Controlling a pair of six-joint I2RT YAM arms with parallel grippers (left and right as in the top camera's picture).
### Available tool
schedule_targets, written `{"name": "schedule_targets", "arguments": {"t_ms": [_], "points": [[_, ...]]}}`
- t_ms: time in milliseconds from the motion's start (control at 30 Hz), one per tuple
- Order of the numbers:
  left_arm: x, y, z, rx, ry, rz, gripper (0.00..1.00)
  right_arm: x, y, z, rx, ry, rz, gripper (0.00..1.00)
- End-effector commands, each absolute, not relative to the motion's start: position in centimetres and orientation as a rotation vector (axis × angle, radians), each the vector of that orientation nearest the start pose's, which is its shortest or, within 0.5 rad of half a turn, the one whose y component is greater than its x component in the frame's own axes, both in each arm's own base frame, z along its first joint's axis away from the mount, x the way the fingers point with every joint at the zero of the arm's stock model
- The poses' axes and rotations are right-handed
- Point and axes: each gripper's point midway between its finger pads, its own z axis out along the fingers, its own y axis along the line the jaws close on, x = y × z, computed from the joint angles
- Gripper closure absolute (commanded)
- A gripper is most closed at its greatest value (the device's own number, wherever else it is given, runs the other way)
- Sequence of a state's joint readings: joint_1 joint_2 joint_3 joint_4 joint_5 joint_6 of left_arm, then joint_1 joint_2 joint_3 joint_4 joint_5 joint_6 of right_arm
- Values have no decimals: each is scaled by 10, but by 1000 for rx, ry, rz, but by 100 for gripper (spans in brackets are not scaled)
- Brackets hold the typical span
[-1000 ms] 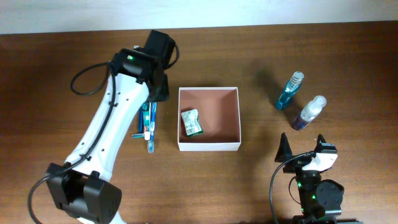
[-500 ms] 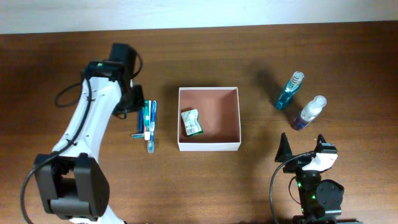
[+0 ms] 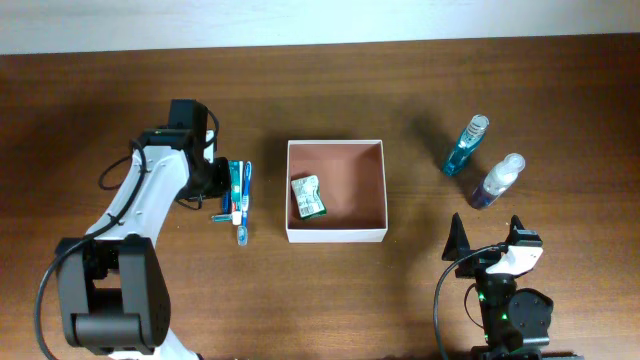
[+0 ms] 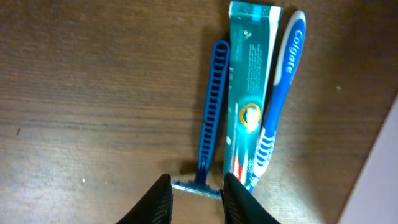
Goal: Pack container
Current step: 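Withdraw the left gripper back over the blue razor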
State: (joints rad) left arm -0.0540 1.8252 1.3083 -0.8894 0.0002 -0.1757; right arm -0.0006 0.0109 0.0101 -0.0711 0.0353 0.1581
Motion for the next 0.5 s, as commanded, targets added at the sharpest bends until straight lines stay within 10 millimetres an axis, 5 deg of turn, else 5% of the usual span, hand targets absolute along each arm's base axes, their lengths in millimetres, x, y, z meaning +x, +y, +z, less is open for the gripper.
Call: {"name": "schedule_targets", "arguments": {"t_ms": [0, 67, 167, 467], "points": [[367, -12, 52, -163, 2962, 35, 73, 246, -8, 156, 171, 1641, 89, 2], [370, -13, 49, -135, 2949, 33, 72, 246, -8, 156, 171, 1641, 89, 2], [373, -14, 46, -83, 2929, 35, 59, 246, -8, 156, 171, 1641, 89, 2], [380, -15, 44, -84, 2896, 30, 67, 246, -8, 156, 171, 1641, 89, 2]]}}
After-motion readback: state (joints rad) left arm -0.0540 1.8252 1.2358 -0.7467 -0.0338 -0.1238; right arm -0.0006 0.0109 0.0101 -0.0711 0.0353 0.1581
